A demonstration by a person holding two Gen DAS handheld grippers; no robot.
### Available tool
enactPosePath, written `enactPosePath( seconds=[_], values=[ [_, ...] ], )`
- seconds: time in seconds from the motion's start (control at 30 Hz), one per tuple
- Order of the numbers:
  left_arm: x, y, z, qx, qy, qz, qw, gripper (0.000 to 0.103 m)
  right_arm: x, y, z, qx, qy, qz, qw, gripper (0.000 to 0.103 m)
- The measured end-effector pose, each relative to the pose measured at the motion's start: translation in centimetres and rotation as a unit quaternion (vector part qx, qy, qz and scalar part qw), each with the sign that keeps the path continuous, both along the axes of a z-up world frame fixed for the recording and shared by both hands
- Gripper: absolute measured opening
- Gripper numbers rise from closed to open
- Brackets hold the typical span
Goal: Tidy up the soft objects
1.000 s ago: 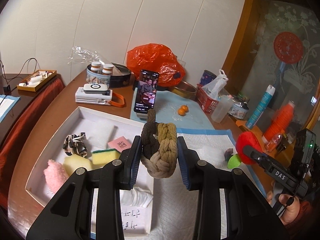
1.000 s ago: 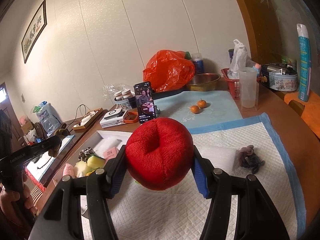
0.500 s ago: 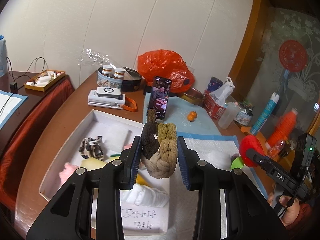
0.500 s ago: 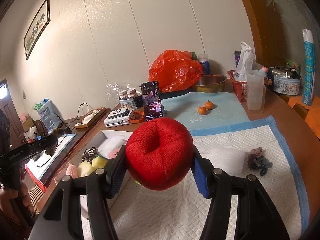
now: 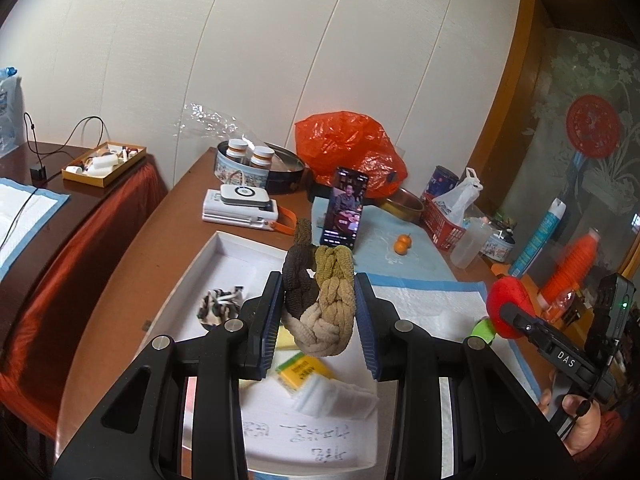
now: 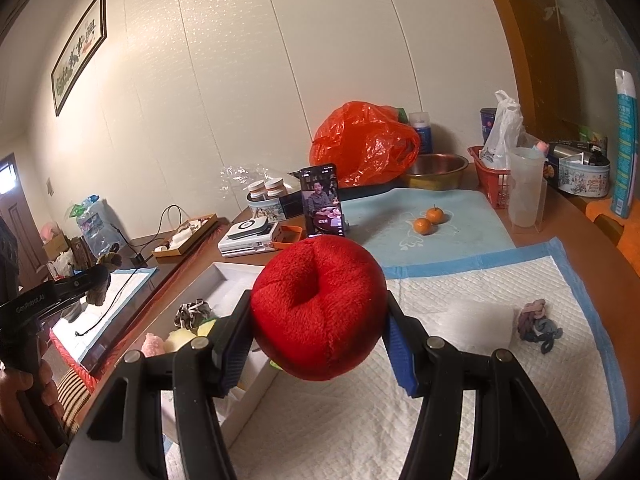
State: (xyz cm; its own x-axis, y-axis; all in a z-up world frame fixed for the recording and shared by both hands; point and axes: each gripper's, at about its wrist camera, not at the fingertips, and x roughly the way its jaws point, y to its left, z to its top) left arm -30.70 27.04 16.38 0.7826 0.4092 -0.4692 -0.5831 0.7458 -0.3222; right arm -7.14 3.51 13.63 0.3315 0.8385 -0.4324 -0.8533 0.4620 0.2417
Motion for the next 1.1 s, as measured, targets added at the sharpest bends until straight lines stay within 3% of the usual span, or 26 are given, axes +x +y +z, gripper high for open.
enactPosePath(
  seconds=[0.47, 0.57, 0.87, 0.97, 1.1],
  values=[
    [-0.2, 6.2, 5.2, 0.048, -0.019, -0.030, 0.9982, 0.034, -1.8, 5.2, 3.2, 0.010, -0.011, 0.007, 1.000, 0.060],
    [1.1, 7.2, 3.9, 0.032, -0.004, -0.047, 0.9983, 0.034, -2.2, 7.3, 3.0, 0.001, 0.004, 0.021, 1.000, 0.060],
    [5.1, 10.1, -4.2, -0.062, 0.061, -0.079, 0.9930, 0.034, -2.6, 13.3, -1.6, -0.050, 0.082, 0.044, 0.994, 0.060],
    [5.8, 10.5, -5.5, -0.078, 0.072, -0.083, 0.9908, 0.035, -2.0, 15.0, -3.2, -0.064, 0.114, 0.044, 0.990, 0.060],
    [6.2, 11.1, -6.5, -0.088, 0.082, -0.082, 0.9894, 0.042, -1.9, 16.8, -4.7, -0.079, 0.124, 0.044, 0.988, 0.061]
  ],
)
